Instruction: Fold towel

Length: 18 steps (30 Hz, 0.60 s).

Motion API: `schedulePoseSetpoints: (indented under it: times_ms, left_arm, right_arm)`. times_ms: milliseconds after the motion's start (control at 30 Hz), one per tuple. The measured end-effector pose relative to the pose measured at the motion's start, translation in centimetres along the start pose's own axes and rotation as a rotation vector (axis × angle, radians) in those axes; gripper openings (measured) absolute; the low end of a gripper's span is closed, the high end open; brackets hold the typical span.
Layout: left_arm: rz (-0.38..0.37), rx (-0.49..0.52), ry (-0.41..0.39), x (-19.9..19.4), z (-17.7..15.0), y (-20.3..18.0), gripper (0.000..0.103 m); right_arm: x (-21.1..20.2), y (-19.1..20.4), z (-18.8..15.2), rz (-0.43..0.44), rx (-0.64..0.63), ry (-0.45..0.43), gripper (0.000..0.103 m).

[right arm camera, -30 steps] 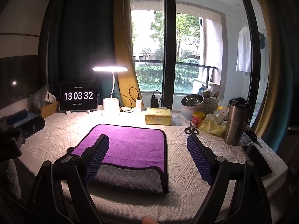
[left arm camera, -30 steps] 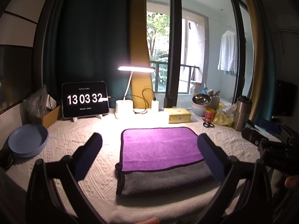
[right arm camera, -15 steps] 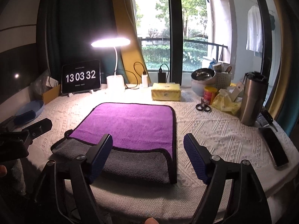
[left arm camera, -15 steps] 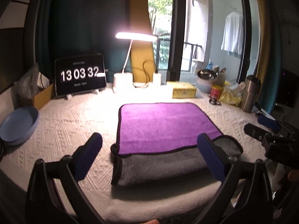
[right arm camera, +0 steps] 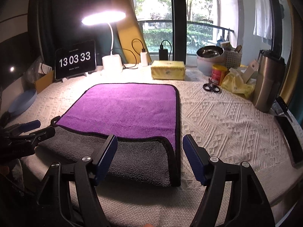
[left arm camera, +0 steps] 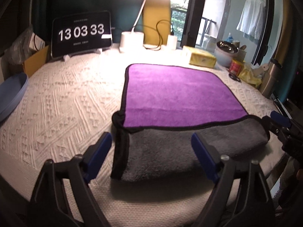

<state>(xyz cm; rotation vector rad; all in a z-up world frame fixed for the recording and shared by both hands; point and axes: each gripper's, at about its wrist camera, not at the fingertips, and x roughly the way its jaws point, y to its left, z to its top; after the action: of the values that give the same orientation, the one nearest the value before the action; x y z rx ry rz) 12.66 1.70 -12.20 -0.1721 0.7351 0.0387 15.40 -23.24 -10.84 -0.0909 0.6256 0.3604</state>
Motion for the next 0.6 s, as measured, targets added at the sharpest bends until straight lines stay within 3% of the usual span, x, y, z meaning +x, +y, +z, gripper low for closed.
schedulePoseSetpoints:
  times_ms: [133,200,300,400,467,600]
  left_arm:
    - [-0.006,-0.032,0.045,1.2,-0.1,0.8,0.064]
    - [0.001,-0.025,0.055,1.4,-0.1,0.8,0.059]
    - [0.01,-0.02,0.06,1.5,-0.1,0.7,0.056]
    - [0.016,-0.021,0.056,1.5,0.0,0.8,0.048]
    - [0.022,-0.024,0.053,1.5,-0.1,0.9,0.044]
    - [0.037,-0.012,0.044,1.4,-0.2,0.8,0.028]
  right_arm:
    - [1.1,-0.3,-0.2,0.001,0.002,0.024,0.075]
    - [1.6,-0.5,-0.3,0.004,0.008,0.037,0.074]
    - [2.5,-0.7,-0.6,0.018,0.021,0.066,0.064]
    - [3.0,-0.8,-0.8,0.015,0.024,0.084,0.062]
    - [3.3,-0.7,-0.9,0.011,0.02,0.095,0.052]
    - [3.8,-0.9,-1.3,-0.004,0.016,0.113,0.042]
